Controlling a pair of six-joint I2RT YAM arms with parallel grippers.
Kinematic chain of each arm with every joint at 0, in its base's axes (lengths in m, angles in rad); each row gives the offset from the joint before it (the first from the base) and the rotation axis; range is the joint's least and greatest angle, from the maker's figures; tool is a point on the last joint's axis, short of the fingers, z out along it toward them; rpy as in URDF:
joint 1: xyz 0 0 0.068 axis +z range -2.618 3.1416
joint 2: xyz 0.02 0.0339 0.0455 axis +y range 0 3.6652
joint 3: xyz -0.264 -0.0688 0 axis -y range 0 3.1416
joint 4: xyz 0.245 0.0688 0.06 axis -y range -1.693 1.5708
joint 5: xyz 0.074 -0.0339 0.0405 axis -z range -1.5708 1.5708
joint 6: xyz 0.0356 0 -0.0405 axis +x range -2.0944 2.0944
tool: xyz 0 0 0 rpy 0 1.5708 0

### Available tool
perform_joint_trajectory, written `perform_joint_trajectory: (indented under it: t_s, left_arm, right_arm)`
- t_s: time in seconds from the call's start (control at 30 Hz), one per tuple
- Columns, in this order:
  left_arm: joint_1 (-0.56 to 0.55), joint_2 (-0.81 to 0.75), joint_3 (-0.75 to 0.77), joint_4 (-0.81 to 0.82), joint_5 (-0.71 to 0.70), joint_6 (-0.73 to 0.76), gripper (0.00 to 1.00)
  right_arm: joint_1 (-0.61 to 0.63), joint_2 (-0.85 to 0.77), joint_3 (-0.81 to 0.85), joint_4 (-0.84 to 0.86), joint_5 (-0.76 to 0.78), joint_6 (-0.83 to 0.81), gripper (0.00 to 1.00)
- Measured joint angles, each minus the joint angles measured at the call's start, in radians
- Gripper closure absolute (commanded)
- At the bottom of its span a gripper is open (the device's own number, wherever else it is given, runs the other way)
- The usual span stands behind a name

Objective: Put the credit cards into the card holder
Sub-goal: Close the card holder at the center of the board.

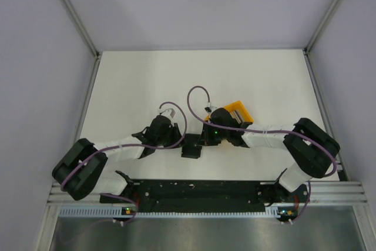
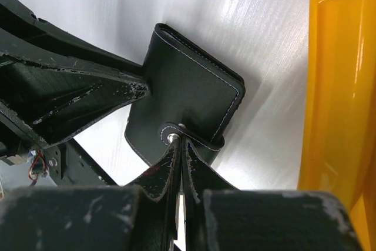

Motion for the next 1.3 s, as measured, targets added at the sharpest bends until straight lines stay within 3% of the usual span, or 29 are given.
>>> perform_joint_trajectory:
  t_s: [0.87, 1.3]
  left_arm:
    - [0.000, 0.002, -0.003, 0.005, 0.014, 0.000, 0.75]
    - [0.000, 0.002, -0.008, 0.015, 0.014, -0.001, 0.75]
  right_arm:
    - [0.004, 0.028, 0.010, 0.009, -0.007, 0.012, 1.00]
    - [0.043, 0.040, 0.066, -0.060, 0.075, 0.007, 1.00]
